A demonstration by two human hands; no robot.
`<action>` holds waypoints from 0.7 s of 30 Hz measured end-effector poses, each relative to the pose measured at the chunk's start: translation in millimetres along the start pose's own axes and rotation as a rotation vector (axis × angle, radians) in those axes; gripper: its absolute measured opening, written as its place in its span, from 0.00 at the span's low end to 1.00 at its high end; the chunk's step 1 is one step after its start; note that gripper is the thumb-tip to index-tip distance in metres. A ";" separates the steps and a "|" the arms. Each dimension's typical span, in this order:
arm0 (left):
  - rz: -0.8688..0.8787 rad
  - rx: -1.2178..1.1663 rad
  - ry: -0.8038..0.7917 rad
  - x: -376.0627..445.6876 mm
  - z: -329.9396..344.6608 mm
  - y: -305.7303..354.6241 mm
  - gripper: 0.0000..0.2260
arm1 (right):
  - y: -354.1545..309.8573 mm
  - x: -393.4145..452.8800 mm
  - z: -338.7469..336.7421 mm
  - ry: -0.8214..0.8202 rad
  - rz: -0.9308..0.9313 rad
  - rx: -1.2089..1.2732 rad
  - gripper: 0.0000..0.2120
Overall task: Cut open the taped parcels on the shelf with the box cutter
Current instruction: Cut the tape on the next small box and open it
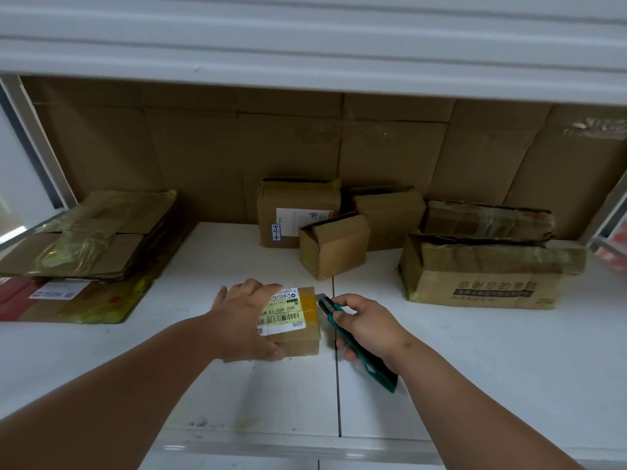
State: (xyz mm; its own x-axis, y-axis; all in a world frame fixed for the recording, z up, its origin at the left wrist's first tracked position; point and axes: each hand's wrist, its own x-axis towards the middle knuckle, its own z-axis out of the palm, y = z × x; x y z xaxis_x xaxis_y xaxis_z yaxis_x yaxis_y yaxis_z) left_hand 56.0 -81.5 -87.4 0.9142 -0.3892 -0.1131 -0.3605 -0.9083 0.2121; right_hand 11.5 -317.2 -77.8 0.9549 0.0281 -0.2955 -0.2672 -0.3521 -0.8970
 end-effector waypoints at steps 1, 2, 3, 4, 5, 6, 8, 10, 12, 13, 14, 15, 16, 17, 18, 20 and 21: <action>0.000 0.000 -0.005 0.4 -0.4 0.2 0.50 | 0.1 -0.4 -1.1 -0.018 -0.003 0.028 0.09; 0.001 -0.002 -0.008 0.5 -0.9 0.3 0.50 | 0.3 -0.7 -1.9 -0.038 -0.012 0.045 0.09; 0.000 -0.008 -0.013 0.4 -1.8 0.4 0.50 | 0.6 -0.6 -2.4 -0.053 -0.024 0.049 0.11; 0.000 -0.014 -0.021 0.2 -3.0 0.6 0.50 | 0.9 -0.2 -2.8 -0.061 -0.034 0.048 0.13; -0.001 -0.017 -0.030 0.3 -4.1 0.8 0.49 | 1.2 0.8 -2.9 -0.064 -0.041 0.044 0.15; -0.001 -0.016 -0.039 0.4 -5.1 0.9 0.49 | 1.2 2.3 -2.9 -0.065 -0.044 0.034 0.16; 0.004 -0.004 -0.059 0.6 -6.0 0.3 0.49 | 0.6 5.8 -2.4 -0.065 -0.039 -0.010 0.19; 0.021 0.027 -0.087 0.9 -5.7 -1.0 0.49 | -0.4 9.1 -2.1 -0.065 -0.037 -0.052 0.20; 0.034 0.078 -0.113 2.1 -4.7 -2.2 0.51 | -0.2 11.1 -2.8 -0.085 -0.039 -0.072 0.20; 0.034 0.095 -0.121 3.3 -4.3 -2.6 0.52 | 0.4 11.8 -3.6 -0.097 -0.036 -0.073 0.20; 0.032 0.106 -0.127 4.5 -3.5 -2.7 0.52 | 1.3 11.8 -4.6 -0.109 -0.030 -0.064 0.20; 0.031 0.111 -0.129 5.9 -2.6 -2.5 0.51 | 2.4 11.9 -5.5 -0.120 -0.025 -0.045 0.20; 0.030 0.111 -0.129 6.7 -1.9 -2.2 0.50 | 3.4 11.7 -6.3 -0.129 -0.021 -0.025 0.20; 0.028 0.108 -0.131 7.3 -1.7 -2.1 0.50 | 4.3 11.1 -6.8 -0.136 -0.017 -0.009 0.20; 0.026 0.104 -0.134 7.7 -1.8 -1.6 0.49 | 4.8 9.9 -7.0 -0.145 -0.014 -0.001 0.20; 0.023 0.101 -0.133 7.8 -2.1 -1.6 0.48 | 5.2 6.4 -6.1 -0.184 -0.026 -0.019 0.20; 0.020 0.100 -0.132 7.9 -2.7 -1.6 0.48 | 5.0 4.8 -5.4 -0.199 -0.038 -0.042 0.20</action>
State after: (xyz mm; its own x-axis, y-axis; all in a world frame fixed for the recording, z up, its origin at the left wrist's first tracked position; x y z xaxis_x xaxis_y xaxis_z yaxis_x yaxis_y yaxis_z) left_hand 64.4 -82.7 -86.1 0.8768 -0.4177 -0.2380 -0.4007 -0.9085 0.1183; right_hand 15.4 -323.9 -81.9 0.9186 0.2251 -0.3249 -0.2222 -0.3856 -0.8955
